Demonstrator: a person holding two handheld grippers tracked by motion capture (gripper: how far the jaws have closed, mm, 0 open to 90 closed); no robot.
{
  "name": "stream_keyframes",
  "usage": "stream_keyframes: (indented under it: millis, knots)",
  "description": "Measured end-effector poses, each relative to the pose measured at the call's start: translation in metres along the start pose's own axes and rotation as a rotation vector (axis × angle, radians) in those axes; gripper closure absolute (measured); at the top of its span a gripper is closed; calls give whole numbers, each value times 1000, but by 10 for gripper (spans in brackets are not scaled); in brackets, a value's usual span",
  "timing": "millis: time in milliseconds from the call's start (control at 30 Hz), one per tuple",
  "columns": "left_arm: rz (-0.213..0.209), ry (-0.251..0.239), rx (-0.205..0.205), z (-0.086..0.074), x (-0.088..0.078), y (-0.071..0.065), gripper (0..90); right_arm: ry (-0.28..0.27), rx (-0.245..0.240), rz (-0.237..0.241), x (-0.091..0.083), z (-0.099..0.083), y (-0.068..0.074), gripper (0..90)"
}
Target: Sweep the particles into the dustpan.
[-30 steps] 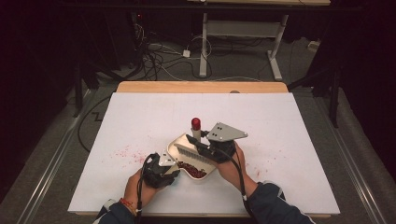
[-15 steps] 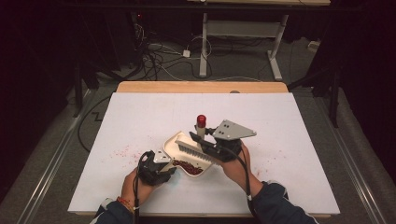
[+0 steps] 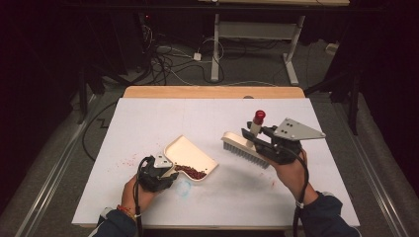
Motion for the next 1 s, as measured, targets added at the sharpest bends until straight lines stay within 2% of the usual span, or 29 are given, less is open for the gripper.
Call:
stream_keyframes:
  millis: [233,500,767,933,1000]
  knots:
    - [15,3,-21,-6,-3,7,633,14,11,-46,-32,-12,-25,696]
    - [35,1,-34,-9,-8,14,633,28,20,-48,-69,-23,-43,697]
    - [44,-3,-57,-11,-13,22,634,60,2,-37,-90,-36,-44,697]
    - [49,-15,-88,-15,-15,27,634,91,8,-1,-97,-44,-40,696]
    - [57,-13,-90,-15,-15,30,634,106,-15,21,-101,-46,-37,697]
Point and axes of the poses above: each handheld gripper's, and its own axes: x roughly forward along the jaws, z roughly out of its top, y roughly to its left, the point moved 3 cm from there along x, roughly forward along the jaws, and after that the axes turned 4 degrees about -z, right-handed, at the moved point
